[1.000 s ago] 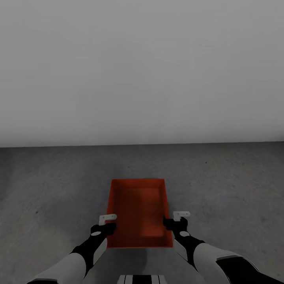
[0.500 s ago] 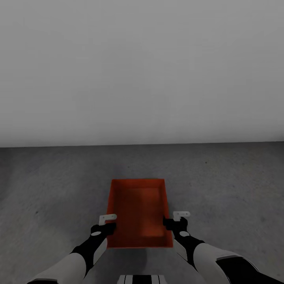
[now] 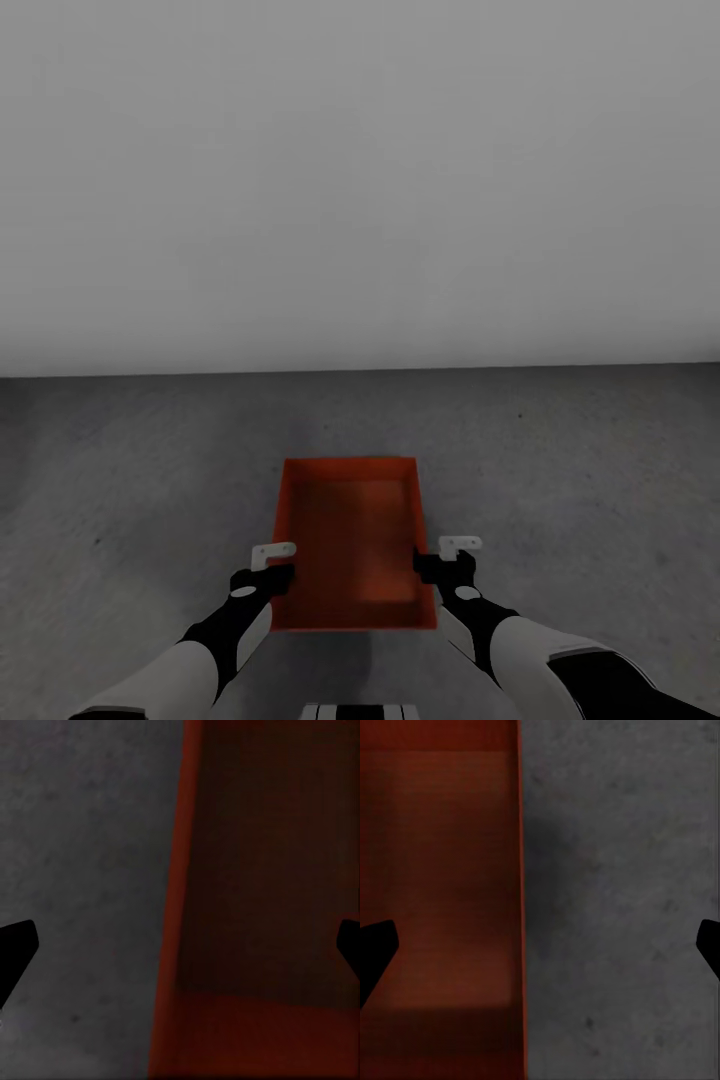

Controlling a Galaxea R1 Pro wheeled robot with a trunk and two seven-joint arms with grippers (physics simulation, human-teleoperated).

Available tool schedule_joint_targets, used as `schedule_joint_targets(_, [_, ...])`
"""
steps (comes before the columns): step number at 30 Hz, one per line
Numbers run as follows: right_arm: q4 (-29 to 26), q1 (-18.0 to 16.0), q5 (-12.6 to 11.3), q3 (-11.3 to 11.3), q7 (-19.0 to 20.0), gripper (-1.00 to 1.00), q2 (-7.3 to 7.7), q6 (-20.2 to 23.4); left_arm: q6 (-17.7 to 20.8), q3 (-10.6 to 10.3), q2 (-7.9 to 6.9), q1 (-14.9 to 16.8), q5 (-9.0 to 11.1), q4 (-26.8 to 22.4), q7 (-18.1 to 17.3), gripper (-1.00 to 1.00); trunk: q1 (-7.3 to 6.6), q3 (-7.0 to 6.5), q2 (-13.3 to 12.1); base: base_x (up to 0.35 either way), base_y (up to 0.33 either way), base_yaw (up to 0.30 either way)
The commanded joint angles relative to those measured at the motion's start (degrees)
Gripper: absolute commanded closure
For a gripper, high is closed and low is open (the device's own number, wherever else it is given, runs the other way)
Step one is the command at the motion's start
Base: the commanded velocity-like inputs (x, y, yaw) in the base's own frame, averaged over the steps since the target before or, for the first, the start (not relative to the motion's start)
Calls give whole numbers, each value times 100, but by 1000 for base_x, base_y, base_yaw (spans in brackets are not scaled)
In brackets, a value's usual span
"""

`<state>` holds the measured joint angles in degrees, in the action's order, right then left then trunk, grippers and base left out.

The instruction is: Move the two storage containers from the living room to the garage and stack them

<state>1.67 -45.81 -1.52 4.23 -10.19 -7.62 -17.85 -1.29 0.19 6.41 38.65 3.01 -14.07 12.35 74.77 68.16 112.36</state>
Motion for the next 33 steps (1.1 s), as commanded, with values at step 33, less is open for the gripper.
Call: schedule_joint_targets(33, [18, -7, -12, 43, 14, -100, 6, -25, -12, 7, 1, 2, 41, 18, 13, -100, -726, -590, -1324, 0, 0, 0])
